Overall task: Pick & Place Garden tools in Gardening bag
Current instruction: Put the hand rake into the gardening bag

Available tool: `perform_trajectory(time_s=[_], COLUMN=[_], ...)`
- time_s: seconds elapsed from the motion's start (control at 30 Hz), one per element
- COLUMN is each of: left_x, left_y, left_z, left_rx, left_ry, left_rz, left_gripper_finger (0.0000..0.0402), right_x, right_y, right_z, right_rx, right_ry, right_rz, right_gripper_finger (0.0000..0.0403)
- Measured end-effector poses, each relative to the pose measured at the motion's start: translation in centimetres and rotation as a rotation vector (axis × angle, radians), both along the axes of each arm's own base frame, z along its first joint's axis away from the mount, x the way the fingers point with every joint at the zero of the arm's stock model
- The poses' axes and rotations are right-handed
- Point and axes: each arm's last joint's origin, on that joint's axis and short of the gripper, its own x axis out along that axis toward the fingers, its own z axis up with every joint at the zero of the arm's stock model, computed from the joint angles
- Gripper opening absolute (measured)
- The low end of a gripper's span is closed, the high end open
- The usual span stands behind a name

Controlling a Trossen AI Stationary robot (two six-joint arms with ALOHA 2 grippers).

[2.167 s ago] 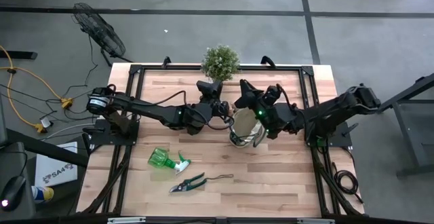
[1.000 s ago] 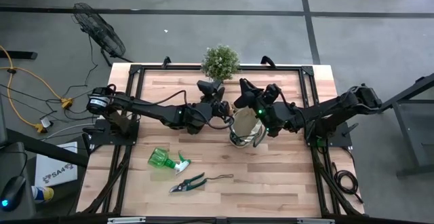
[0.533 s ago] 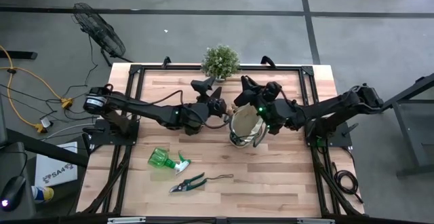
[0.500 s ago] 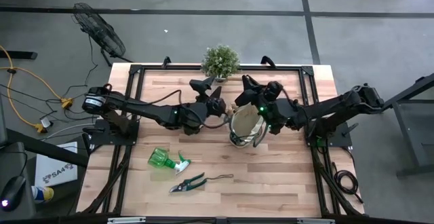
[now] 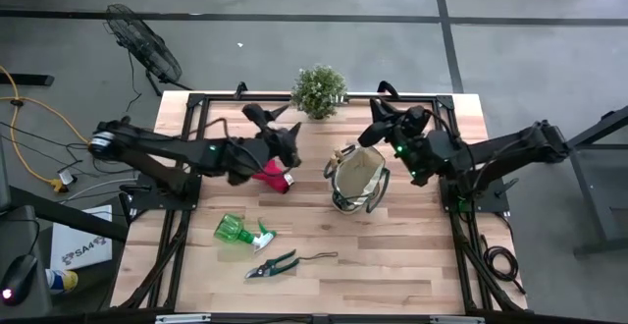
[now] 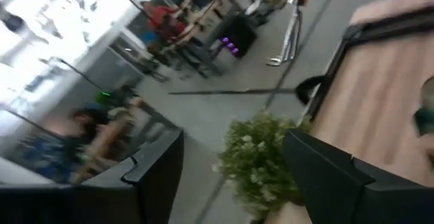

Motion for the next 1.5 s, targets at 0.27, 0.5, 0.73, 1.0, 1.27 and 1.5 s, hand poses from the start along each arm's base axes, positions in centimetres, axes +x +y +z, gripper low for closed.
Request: perform_trajectory(time_s=[0.27, 0.5, 0.73, 1.0, 1.27, 1.5], left_x=[-4.8, -8.3, -11.3, -14.8, -16.6, -17.5], left_y=[0.7, 1.3, 1.8, 2.3, 2.3, 2.1], left_z=[0.3, 0.0, -0.1, -2.5, -6.6, -10.7], left_rx=[-0.203, -0.339, -0.433, -0.568, -0.707, -0.809], left_ry=[-0.047, -0.046, -0.107, -0.266, -0.466, -0.643], left_rz=[-0.005, 0.039, 0.063, 0.028, -0.154, -0.373], left_gripper_finger=[0.0207, 0.0149, 0.0047, 0.0006, 0.0001, 0.0001], right_x=[-2.1, -3.5, -4.5, -5.6, -7.6, -8.7], right_y=[-0.4, -0.6, -0.7, -0.9, -1.0, -0.9], right_z=[0.9, 1.2, 1.5, 1.1, 0.6, 0.7], right_rx=[-0.023, -0.039, -0.047, -0.011, 0.064, 0.073], right_ry=[0.056, 0.106, 0.119, 0.146, 0.180, 0.198], right_rz=[0.061, 0.104, 0.146, 0.231, 0.367, 0.541], right_gripper_finger=[0.0058, 0.0058, 0.0058, 0.0058, 0.0058, 0.0058])
